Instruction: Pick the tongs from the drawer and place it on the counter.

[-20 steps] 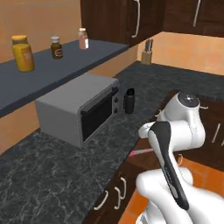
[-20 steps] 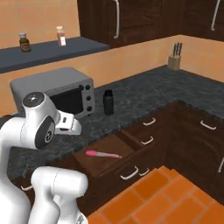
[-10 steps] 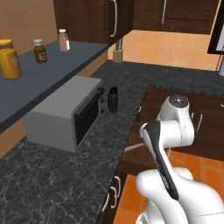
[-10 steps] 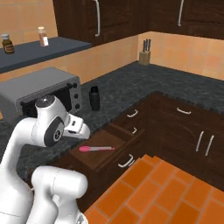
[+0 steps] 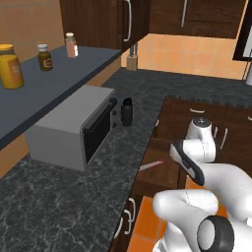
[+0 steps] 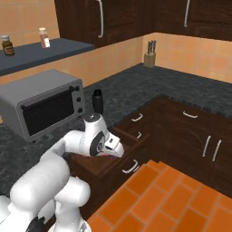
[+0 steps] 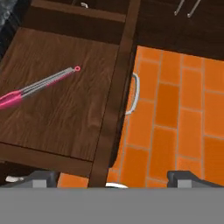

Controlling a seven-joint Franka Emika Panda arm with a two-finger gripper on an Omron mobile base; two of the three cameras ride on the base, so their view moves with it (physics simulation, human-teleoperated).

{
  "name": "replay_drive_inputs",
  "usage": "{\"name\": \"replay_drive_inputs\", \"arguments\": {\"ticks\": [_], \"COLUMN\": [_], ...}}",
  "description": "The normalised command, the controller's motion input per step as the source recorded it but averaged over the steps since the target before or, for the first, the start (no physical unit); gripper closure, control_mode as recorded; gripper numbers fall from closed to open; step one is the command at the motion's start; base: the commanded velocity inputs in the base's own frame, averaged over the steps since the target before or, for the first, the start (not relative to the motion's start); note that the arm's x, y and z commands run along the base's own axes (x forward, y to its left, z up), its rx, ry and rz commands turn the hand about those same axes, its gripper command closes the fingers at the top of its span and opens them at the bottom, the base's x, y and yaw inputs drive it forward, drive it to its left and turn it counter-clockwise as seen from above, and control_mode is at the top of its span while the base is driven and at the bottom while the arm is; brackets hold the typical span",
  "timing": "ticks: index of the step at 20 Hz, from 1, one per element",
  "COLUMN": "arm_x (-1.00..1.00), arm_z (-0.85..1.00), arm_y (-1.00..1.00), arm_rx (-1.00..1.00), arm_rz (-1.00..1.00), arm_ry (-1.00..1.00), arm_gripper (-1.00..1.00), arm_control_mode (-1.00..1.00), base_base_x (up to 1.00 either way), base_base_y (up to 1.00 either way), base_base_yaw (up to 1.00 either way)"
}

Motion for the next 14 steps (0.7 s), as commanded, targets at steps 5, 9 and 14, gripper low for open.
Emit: {"name": "replay_drive_inputs", "arguments": {"ticks": [5,9,14], "arm_x": [0.93,0.89,0.78], "arm_z": [-0.28,-0.37,-0.60], "arm_y": [-0.55,-0.15,-0.02], "arm_rx": [0.02,0.00,-0.01], "arm_rz": [-0.10,-0.05,-0.01], "arm_ry": [0.21,0.16,0.07], "arm_gripper": [-1.00,-1.00,-1.00], "arm_control_mode": [-1.00,-1.00,-1.00], "base_base_x": [0.00,0.00,0.00], "base_base_y": [0.00,0.00,0.00], "base_base_yaw": [0.00,0.00,0.00]}}
